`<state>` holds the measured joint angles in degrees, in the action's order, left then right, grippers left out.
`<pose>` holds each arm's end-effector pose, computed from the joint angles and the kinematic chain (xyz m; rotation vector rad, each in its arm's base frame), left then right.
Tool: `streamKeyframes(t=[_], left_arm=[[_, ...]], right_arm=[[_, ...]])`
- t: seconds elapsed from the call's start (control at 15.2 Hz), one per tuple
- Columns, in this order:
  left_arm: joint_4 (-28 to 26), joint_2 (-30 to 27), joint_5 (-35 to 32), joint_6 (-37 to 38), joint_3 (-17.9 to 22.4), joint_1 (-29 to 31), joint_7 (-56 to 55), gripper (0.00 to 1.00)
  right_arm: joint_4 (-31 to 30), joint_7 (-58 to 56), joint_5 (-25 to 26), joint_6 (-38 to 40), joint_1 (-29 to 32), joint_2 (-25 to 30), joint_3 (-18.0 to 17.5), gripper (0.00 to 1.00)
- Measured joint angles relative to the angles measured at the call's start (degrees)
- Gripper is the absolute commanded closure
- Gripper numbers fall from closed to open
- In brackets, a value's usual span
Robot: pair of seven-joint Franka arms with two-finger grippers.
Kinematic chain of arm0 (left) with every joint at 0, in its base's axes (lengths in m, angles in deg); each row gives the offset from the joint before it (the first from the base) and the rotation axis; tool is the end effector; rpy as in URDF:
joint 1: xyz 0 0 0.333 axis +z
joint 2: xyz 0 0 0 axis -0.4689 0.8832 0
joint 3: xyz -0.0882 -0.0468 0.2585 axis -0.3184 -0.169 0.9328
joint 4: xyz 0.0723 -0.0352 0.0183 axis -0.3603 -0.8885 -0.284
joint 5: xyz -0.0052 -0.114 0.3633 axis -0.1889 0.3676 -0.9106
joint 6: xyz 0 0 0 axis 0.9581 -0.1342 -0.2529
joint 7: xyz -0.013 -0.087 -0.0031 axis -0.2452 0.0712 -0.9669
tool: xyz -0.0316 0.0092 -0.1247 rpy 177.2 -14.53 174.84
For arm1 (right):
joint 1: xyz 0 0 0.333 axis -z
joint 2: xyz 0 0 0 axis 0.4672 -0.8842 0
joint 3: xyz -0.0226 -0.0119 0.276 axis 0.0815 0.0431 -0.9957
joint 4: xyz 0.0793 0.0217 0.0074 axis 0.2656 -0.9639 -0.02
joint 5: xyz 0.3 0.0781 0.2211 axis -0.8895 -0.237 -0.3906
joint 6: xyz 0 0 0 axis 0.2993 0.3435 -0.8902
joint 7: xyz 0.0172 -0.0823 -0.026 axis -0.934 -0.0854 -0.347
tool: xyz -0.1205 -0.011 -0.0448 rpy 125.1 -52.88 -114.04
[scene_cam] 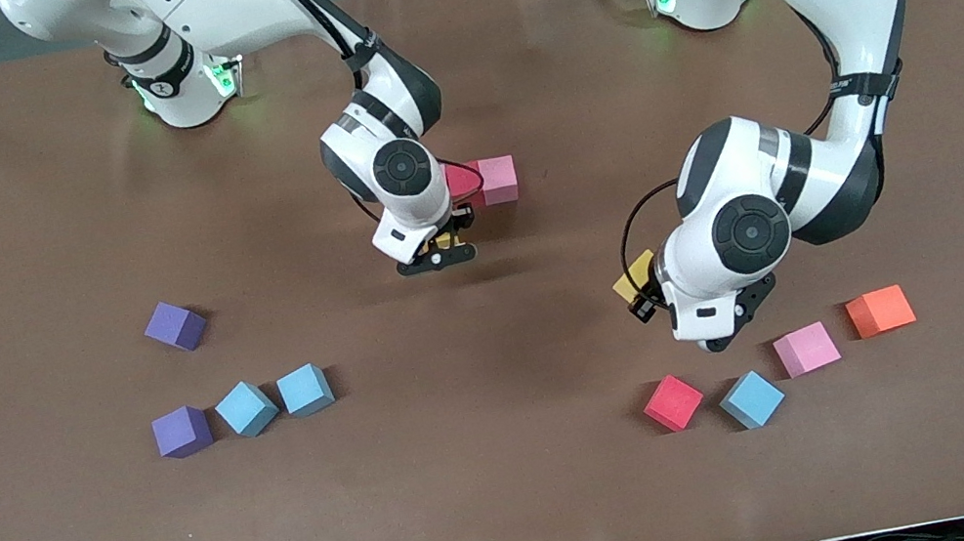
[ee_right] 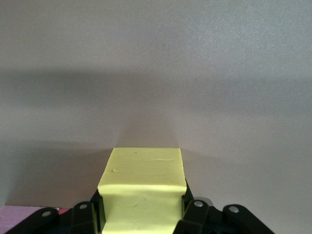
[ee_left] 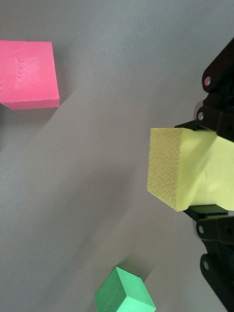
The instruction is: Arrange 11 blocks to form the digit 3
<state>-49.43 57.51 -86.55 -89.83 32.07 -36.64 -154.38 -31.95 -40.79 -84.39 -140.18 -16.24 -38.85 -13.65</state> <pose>0.6028 -0.2808 0.2857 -2.9265 -1.0458 0.2809 0.4223 0.4338 0.1607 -3.1238 -0.1027 0.2557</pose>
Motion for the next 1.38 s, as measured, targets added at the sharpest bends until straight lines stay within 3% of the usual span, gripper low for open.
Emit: streamKeyframes(t=[0.72, 1.38], left_arm=[[0.4, -6.0, 4.7, 1.3, -0.2, 4.4, 0.4, 1.0], [0.2, -6.2, 4.9, 1.3, -0.6, 4.6, 0.4, 1.0]], right_arm=[[0.0, 0.0, 0.1, 0.0, 0.0, 0.0, 0.0, 0.66], [0.0, 0.0, 0.2, 1.4, -0.1, 0.2, 0.0, 0.66]])
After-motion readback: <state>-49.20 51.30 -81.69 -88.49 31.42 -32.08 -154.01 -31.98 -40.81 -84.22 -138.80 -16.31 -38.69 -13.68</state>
